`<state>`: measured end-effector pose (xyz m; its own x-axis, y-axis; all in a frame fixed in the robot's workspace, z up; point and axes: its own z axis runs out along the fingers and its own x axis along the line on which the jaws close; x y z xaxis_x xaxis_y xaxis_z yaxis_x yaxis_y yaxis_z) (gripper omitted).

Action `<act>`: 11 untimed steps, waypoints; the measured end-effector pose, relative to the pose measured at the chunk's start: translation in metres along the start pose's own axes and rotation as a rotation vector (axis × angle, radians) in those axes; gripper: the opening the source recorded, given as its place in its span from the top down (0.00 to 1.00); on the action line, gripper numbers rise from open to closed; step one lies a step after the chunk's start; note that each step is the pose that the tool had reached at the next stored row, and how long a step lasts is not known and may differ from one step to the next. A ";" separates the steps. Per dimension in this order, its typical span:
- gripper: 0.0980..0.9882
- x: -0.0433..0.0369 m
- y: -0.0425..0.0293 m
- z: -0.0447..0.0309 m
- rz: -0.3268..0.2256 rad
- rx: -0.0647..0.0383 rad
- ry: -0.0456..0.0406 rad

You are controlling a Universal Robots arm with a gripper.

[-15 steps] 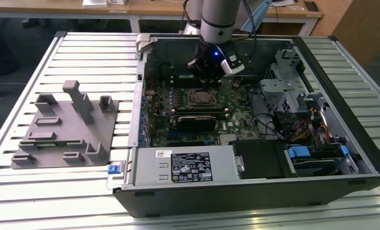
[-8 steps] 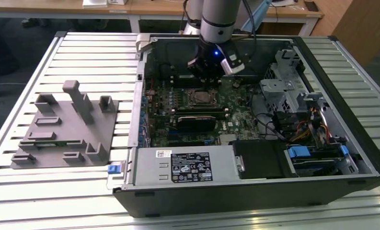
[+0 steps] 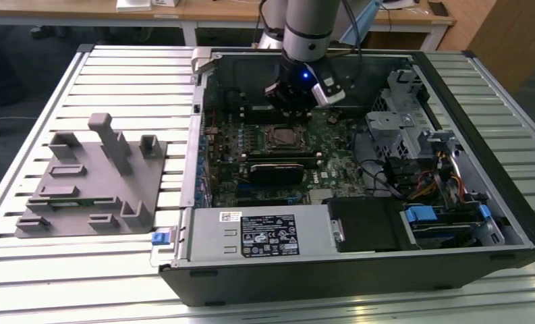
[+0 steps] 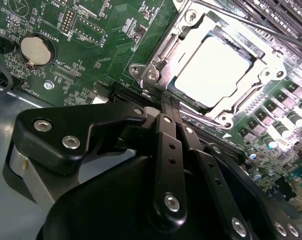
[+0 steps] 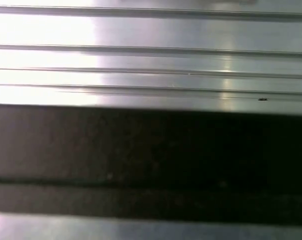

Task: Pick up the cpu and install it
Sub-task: 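Install the first cpu locking lever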

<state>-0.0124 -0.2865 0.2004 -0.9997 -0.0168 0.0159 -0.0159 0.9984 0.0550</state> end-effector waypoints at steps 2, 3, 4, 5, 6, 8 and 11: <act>0.99 0.0000 -0.0001 0.0007 0.000 0.001 0.0023; 0.99 0.0000 -0.0001 0.0007 0.000 0.001 0.0028; 0.99 0.0000 -0.0001 0.0007 0.000 0.001 0.0031; 0.99 0.0000 -0.0001 0.0008 0.000 0.001 0.0033; 0.99 0.0000 0.0000 0.0009 0.000 0.001 0.0033; 0.99 -0.0001 0.0000 0.0005 0.000 0.001 0.0034; 0.99 0.0000 0.0001 -0.0016 0.000 0.001 0.0045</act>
<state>-0.0124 -0.2865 0.2020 -0.9997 -0.0167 0.0204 -0.0156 0.9984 0.0543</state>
